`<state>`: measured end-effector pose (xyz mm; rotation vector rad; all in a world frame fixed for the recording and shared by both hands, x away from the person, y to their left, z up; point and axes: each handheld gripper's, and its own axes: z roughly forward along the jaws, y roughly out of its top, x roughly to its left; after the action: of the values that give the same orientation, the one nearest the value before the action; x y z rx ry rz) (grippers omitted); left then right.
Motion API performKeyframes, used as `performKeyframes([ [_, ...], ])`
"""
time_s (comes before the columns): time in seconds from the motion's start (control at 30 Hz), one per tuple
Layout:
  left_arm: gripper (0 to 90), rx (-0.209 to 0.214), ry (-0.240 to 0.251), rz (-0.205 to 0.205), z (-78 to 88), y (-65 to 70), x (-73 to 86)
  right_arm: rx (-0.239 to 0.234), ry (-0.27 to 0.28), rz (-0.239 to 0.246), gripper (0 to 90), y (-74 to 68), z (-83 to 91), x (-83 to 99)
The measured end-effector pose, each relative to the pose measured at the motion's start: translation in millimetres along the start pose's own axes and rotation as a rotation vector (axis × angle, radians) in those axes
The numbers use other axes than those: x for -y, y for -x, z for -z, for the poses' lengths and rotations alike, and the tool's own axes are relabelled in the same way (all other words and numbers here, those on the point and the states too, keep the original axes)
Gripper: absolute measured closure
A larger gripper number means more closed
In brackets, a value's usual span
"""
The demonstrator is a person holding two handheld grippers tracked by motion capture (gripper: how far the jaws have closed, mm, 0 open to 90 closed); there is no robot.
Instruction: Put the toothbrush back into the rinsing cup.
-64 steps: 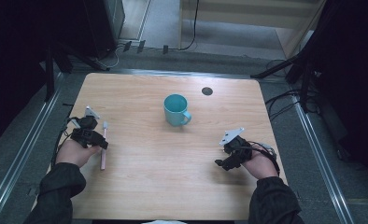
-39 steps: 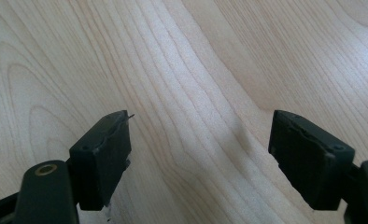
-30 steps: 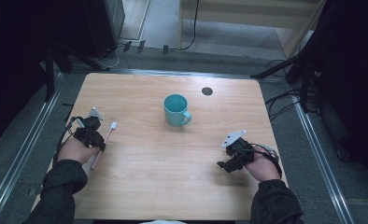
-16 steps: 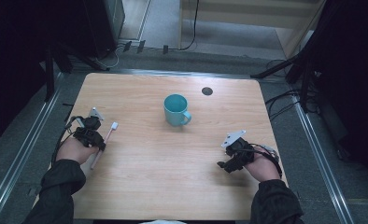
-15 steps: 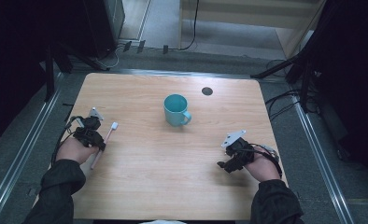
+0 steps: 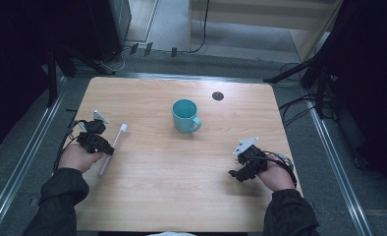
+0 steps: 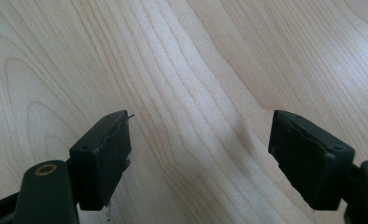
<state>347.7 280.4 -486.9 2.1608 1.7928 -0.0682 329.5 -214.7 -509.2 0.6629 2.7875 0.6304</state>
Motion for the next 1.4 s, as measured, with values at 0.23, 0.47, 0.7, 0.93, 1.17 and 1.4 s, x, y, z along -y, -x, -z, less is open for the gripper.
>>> performKeyframes([
  [0.23, 84.0, 0.024, 0.082, -0.028, 7.8, 3.0, 0.9, 0.000, 0.002, -0.004, 20.8, -0.2, 0.0, -0.1],
  [0.47, 84.0, 0.098, 0.227, -0.060, 20.5, 9.2, 1.7, -0.001, 0.003, -0.004, 20.8, -0.2, -0.1, -0.1],
  [0.7, 84.0, 0.124, 0.328, -0.103, 22.7, 18.8, 3.2, -0.001, 0.003, -0.004, 20.8, -0.1, 0.0, -0.1],
  [0.93, 84.0, 0.113, 0.424, -0.179, 20.5, 33.3, 5.3, -0.002, 0.004, -0.005, 20.8, -0.3, 0.1, -0.4],
  [1.17, 84.1, 0.067, 0.581, -0.236, 22.2, 51.5, 8.1, -0.003, 0.007, -0.005, 20.8, -0.1, 0.2, -0.1],
  [1.4, 84.1, 0.079, 0.631, -0.260, 19.2, 60.2, 8.0, -0.004, 0.013, -0.004, 20.8, -0.5, 0.2, -1.3],
])
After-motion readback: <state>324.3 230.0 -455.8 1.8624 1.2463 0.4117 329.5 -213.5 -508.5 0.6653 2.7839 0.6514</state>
